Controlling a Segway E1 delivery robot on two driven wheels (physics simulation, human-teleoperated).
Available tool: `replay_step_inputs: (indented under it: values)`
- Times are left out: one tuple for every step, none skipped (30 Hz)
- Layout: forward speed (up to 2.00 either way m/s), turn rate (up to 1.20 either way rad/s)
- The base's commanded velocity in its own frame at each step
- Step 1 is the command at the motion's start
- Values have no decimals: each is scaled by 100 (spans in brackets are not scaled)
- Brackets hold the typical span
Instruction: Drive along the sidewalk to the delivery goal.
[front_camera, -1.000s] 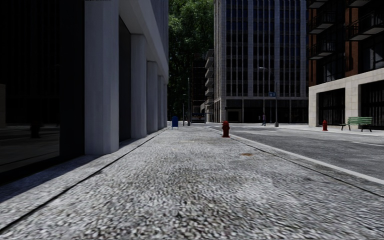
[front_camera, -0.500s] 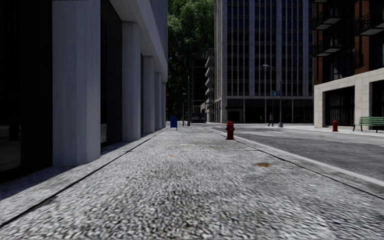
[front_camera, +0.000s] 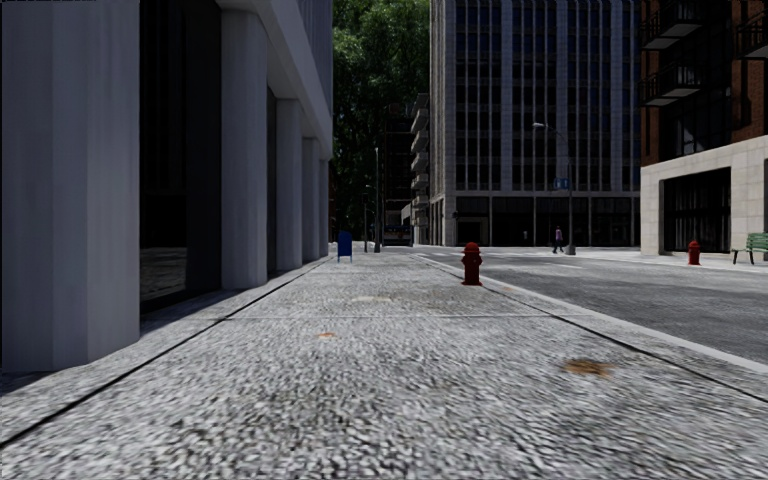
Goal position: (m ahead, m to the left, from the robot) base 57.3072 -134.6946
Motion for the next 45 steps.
replay_step_inputs:
  values:
    - [200, 0]
    - [200, 0]
    - [200, 0]
    - [200, 0]
    - [200, 0]
    - [200, 0]
    - [200, 0]
    - [200, 0]
    - [200, 0]
    - [200, 0]
    - [200, 0]
    - [200, 0]
    - [200, 0]
    - [200, 0]
    - [200, 0]
    - [200, 0]
    - [200, 0]
    - [200, 0]
    - [200, 0]
    - [200, 0]
    - [200, 0]
    - [200, 0]
    - [200, 0]
    - [200, 0]
    - [200, 0]
    - [200, 0]
    - [200, 0]
    - [200, 0]
    - [200, 0]
    - [200, 0]
    - [200, 0]
    - [200, 0]
    - [200, 0]
    - [200, 0]
    - [200, 0]
    - [200, 0]
    - [200, 0]
    - [200, 0]
    - [200, 0]
    - [200, 0]
    - [200, 0]
    - [200, 0]
    - [200, 0]
    - [200, 0]
    - [200, 0]
